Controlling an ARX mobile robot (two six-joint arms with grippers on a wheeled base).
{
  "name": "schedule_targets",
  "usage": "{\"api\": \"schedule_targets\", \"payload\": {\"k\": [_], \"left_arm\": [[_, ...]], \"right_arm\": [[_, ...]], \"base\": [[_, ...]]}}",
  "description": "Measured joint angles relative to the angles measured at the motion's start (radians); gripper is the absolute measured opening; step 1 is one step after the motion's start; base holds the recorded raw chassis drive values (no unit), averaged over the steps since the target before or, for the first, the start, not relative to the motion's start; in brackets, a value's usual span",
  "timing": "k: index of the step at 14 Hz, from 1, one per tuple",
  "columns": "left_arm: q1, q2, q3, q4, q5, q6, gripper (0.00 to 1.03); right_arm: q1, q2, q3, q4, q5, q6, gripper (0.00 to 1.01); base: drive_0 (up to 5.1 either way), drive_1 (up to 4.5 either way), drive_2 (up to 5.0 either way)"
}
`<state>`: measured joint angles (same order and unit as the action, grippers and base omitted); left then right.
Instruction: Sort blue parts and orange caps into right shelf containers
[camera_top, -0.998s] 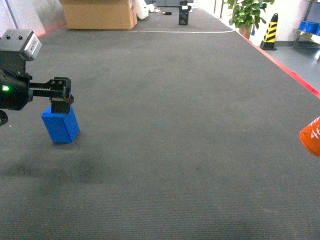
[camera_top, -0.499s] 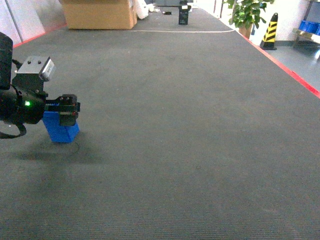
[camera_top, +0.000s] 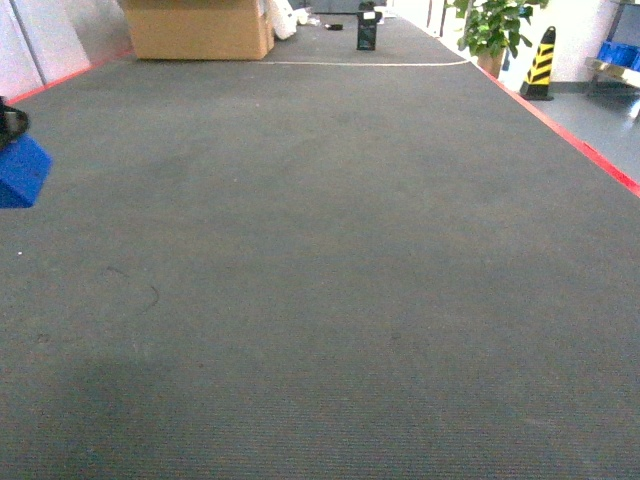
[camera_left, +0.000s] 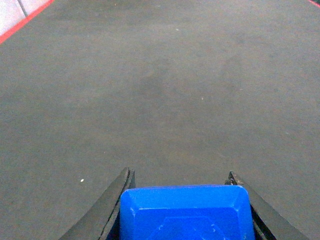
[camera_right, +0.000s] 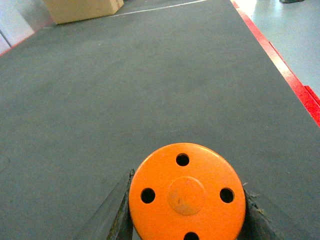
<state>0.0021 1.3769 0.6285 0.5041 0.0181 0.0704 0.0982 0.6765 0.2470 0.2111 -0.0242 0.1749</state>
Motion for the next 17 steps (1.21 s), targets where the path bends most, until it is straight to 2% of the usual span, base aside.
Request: {"api": "schedule_targets", "payload": {"k": [1,2,3,4,5,7,11,17], "left_arm": [[-0.003,-0.026,-0.018,-0.006,-0.005,0.002,0.46],[-0.022,-0.16,-0.108,-0.05,-0.047,0.02,0.46],[-0.049,-0.332,-0.214,-0.135,-0.107,0.043,0.46],[-0.067,-0.539,-0.314,-0.24,-0.159,0.043,0.46],[-0.069,-0.674,-0.341,-0.253,-0.176,0.043,0.46],[-0.064,-0.728,-0.304,-0.224,-0.183,0.043,0.46],[-0.064,-0.709,-0.315,-0.24,-0.183,0.043,0.45],[-0.065,-0.71,-0.315,-0.242,-0.183,0.043,0.45]], "right_arm": [[0.001,-0.014,-0.001,-0.014,0.003,-0.005,0.45],[0.008,-0.079,-0.003,-0.073,0.015,-0.024,0.45],[0.006,-0.213,-0.004,-0.191,0.032,-0.056,0.45],[0.006,-0.352,-0.017,-0.292,0.067,-0.076,0.45],[0.005,-0.436,-0.037,-0.33,0.088,-0.087,0.45],[0.006,-0.434,-0.038,-0.326,0.089,-0.096,0.45],[0.006,-0.43,-0.038,-0.325,0.089,-0.098,0.45],[0.006,-0.431,-0.039,-0.325,0.088,-0.098,0.45]], "base": [[0.0,0.0,0.0],[0.0,0.0,0.0],[0.0,0.0,0.0],[0.0,0.0,0.0],[0.0,0.0,0.0],[0.0,0.0,0.0],[0.0,0.0,0.0],[4.9,-2.5,-2.5]]}}
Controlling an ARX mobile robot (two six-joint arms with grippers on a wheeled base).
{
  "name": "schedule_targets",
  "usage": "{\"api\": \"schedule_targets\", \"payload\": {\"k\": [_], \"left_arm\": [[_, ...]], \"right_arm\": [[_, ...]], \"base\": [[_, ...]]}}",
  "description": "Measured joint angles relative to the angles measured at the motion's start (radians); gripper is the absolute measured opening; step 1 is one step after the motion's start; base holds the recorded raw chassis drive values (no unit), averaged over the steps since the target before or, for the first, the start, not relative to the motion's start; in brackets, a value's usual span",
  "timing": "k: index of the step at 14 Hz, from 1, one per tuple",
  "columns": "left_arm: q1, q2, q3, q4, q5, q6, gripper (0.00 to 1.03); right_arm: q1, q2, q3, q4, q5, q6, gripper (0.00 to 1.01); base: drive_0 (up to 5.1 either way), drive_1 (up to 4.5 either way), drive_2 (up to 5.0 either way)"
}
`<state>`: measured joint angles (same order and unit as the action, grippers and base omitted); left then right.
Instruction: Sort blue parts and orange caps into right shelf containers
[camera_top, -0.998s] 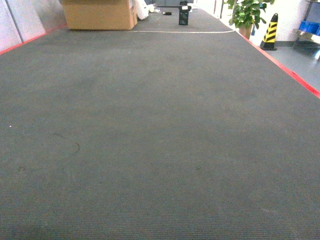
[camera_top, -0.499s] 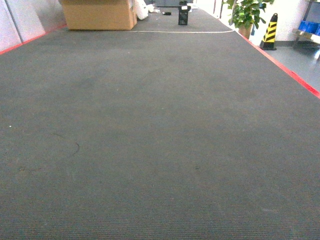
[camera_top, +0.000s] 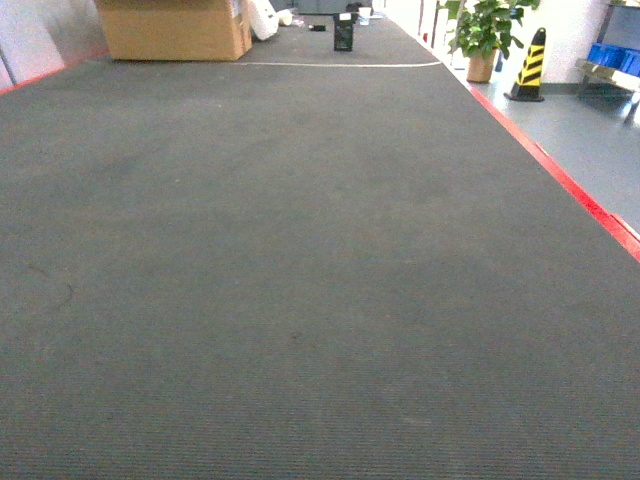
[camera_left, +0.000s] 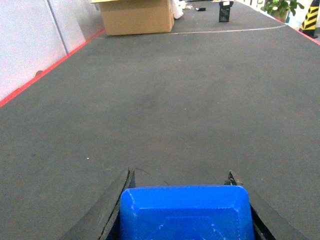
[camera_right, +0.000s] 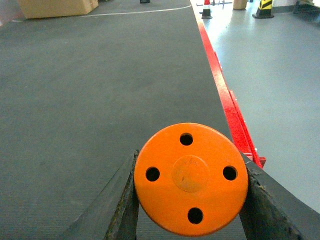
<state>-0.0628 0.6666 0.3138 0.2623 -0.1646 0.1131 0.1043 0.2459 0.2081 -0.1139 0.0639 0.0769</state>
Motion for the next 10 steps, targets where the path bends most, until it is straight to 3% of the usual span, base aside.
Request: {"api": "schedule_targets", "payload": {"k": [10], "left_arm": [[0.001,-0.001,0.0,0.0,0.0,0.0,0.45]], "right_arm": [[0.0,0.001,0.0,-0.002,0.0,0.0,0.45]], "base": [[5.0,-2.47,-2.5]]}}
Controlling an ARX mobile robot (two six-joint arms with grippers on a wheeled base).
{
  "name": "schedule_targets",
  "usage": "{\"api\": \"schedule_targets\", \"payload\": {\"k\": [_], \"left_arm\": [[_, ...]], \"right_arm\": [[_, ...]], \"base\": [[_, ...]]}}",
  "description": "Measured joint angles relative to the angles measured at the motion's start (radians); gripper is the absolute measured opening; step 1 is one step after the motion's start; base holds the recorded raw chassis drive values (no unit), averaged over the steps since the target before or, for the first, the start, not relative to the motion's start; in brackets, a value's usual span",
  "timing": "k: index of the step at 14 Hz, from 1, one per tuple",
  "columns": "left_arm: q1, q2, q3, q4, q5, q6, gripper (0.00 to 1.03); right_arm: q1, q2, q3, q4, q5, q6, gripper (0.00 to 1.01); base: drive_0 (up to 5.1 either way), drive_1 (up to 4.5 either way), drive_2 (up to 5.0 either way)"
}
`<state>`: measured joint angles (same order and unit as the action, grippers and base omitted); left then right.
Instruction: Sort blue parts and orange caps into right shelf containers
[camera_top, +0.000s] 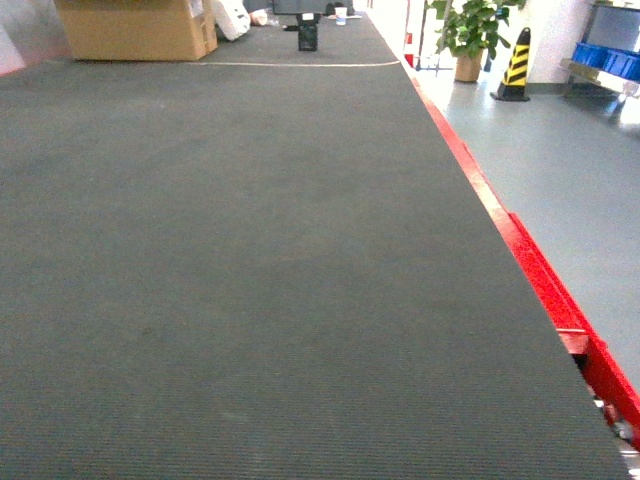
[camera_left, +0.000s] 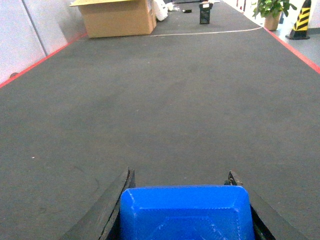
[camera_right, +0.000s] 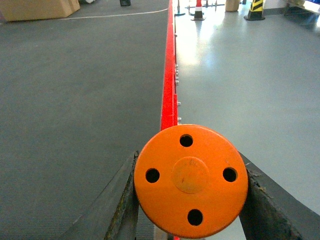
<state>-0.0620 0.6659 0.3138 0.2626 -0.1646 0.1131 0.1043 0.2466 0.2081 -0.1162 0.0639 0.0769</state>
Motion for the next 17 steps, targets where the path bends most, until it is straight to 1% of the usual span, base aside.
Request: {"api": "schedule_targets", "payload": {"k": [17], "left_arm": [[0.0,0.001,0.0,0.002,0.0,0.0,0.45]], "right_arm": [[0.0,0.0,-0.001,0.002,0.001,0.0,0.45]], "base": [[5.0,-2.42,-2.4]]}}
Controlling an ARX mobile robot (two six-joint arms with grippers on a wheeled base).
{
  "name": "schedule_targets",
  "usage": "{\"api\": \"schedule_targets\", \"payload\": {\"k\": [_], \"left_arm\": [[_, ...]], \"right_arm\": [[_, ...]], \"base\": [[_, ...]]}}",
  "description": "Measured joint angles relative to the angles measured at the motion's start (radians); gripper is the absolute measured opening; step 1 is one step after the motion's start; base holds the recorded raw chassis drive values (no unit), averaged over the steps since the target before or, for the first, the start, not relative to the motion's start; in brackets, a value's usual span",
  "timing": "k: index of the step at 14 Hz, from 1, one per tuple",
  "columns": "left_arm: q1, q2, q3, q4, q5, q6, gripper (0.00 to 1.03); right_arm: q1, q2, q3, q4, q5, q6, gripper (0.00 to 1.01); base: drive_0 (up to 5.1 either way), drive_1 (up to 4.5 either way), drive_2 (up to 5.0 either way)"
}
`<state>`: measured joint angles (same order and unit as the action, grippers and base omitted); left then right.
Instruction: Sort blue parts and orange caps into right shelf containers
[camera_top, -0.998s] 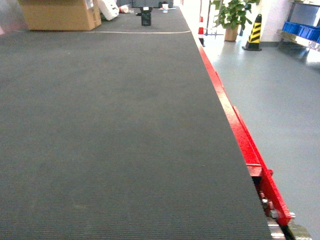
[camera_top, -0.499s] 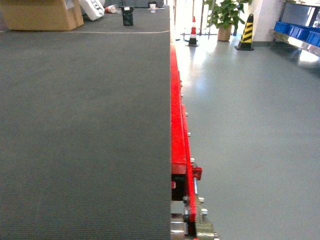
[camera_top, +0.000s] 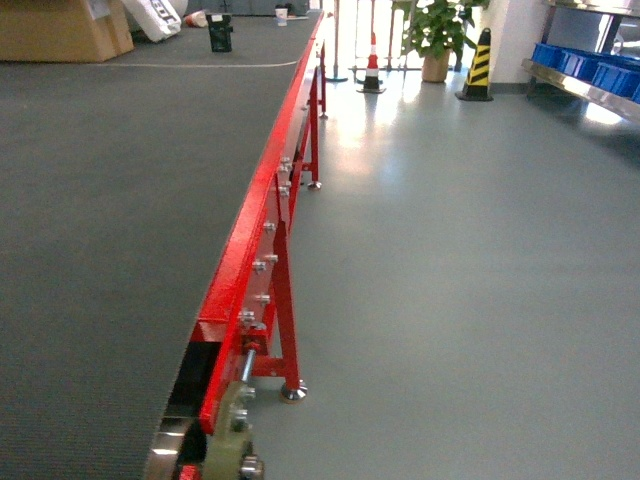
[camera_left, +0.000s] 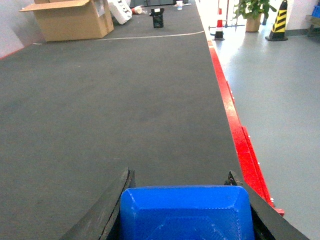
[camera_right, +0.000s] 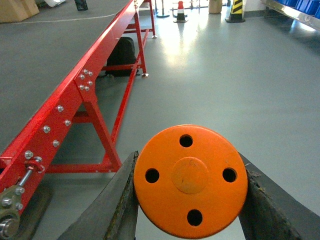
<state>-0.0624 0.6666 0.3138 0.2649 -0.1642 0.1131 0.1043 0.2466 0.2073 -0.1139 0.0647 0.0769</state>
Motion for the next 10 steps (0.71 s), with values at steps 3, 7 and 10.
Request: {"api": "schedule_targets", "payload": {"k": [3,7,10], "left_arm": [[0.0,0.0,0.0,-0.002,0.0,0.0,0.45],[0.0,-0.001,0.0,0.0,-0.001,0.0,0.45],[0.0,-0.001,0.0,-0.001,0.0,0.0,0.45]], "right_arm": [[0.0,0.0,0.0,0.0,0.0,0.0,0.45],[0.0,0.0,0.0,0.0,0.0,0.0,0.45],[0.0,0.0,0.0,0.0,0.0,0.0,0.45]], "base": [[5.1,-2.34,-2.3],[5.0,-2.48,-2.5],[5.1,-2.33,-2.3]]}}
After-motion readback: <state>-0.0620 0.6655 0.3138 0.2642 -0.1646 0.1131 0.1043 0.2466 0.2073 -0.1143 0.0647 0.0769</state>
